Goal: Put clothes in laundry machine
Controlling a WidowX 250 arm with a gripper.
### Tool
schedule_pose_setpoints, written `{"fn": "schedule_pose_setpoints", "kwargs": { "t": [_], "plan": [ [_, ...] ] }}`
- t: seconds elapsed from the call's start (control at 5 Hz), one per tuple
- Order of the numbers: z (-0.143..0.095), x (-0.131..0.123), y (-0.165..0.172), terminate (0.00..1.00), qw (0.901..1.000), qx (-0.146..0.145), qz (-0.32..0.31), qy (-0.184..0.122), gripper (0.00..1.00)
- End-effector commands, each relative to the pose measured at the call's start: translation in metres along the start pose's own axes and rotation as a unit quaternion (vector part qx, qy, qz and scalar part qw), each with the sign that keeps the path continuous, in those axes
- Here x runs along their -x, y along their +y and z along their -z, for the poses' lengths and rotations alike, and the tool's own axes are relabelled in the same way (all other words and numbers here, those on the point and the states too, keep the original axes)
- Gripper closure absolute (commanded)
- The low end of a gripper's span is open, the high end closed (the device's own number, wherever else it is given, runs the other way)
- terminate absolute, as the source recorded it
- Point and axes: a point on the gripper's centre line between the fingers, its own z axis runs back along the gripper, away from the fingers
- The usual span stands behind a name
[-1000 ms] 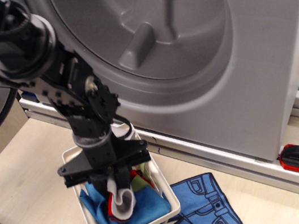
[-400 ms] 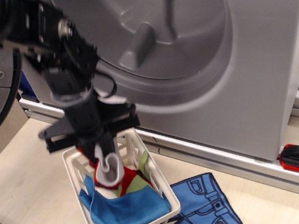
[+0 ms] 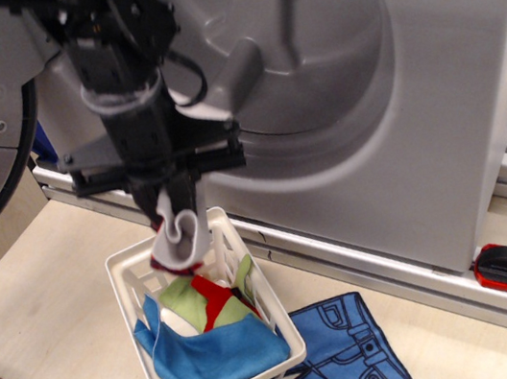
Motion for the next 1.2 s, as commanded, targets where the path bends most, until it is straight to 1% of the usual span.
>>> {"fn": "schedule_pose_setpoints", "kwargs": {
  "t": [0.0, 0.2, 0.4, 0.6, 0.8, 1.0],
  "plan": [
    [-0.024, -0.048, -0.013, 0.0, 0.9928, 0.042, 0.053, -0.099, 1.0],
    [-0.023, -0.063, -0.02, 0.0, 0.9862, 0.048, 0.063, -0.145, 1.0],
    [-0.025, -0.08, -0.025, 0.0, 0.9803, 0.056, 0.059, -0.18, 1.0],
    [-0.02, -0.094, -0.025, 0.0, 0.9786, 0.064, 0.051, -0.189, 1.0],
    [-0.018, -0.106, -0.03, 0.0, 0.9747, 0.071, 0.048, -0.206, 1.0],
    [-0.012, -0.121, -0.034, 0.0, 0.973, 0.067, 0.035, -0.218, 1.0]
  ]
}}
